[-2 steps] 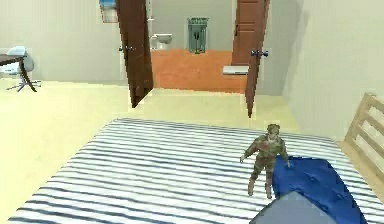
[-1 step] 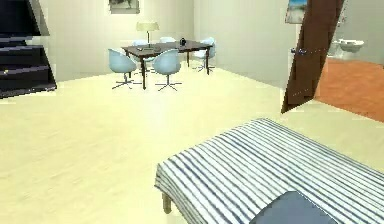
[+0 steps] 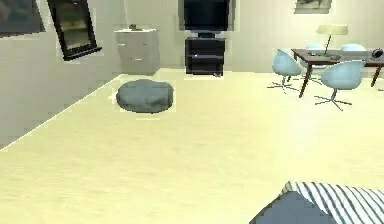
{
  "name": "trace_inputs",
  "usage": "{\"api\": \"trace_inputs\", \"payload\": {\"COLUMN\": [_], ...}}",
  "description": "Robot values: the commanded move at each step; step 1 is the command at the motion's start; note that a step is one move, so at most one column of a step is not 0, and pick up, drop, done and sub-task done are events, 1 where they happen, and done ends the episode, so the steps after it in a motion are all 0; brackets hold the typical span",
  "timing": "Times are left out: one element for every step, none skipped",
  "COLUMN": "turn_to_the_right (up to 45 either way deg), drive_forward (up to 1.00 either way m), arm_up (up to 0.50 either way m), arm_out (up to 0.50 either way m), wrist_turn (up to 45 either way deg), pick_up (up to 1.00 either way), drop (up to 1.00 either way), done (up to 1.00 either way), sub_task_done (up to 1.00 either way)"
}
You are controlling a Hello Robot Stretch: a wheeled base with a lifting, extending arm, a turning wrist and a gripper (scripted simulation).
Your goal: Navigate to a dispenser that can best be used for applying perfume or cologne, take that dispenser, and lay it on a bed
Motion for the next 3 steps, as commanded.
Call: {"api": "trace_inputs", "payload": {"turn_to_the_right": [-45.0, -15.0, 45.0], "drive_forward": [0.0, 0.0, 0.0], "arm_up": [0.0, 0.0, 0.0], "arm_out": [0.0, 0.0, 0.0], "wrist_turn": [0.0, 0.0, 0.0], "pick_up": [0.0, 0.0, 0.0], "drop": [0.0, 0.0, 0.0], "done": [0.0, 0.0, 0.0], "sub_task_done": [0.0, 0.0, 0.0]}}
